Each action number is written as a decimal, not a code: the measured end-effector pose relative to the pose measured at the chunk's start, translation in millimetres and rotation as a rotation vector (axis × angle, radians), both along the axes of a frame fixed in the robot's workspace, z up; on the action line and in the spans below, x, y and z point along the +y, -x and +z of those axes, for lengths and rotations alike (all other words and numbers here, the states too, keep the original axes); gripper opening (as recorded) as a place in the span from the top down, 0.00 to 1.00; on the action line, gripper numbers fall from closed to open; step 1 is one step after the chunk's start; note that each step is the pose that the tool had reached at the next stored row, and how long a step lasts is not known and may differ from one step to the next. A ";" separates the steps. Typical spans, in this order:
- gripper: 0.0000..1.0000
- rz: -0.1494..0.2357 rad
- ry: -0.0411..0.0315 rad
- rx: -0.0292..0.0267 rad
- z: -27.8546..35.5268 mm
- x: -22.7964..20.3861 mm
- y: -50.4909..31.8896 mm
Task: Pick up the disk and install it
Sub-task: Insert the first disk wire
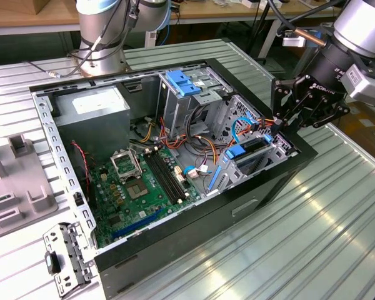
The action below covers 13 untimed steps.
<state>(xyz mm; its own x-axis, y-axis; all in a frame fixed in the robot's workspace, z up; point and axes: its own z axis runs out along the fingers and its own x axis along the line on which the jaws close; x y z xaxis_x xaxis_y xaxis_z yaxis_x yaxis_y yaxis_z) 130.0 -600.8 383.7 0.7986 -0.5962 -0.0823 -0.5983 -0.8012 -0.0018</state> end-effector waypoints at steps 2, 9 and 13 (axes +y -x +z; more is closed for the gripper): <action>0.64 0.000 0.0000 0.0000 0.0 0.0 0.0; 0.64 0.000 0.0000 0.0001 -0.2 0.0 -2.1; 0.64 0.000 0.0000 0.0000 -0.7 0.0 -9.5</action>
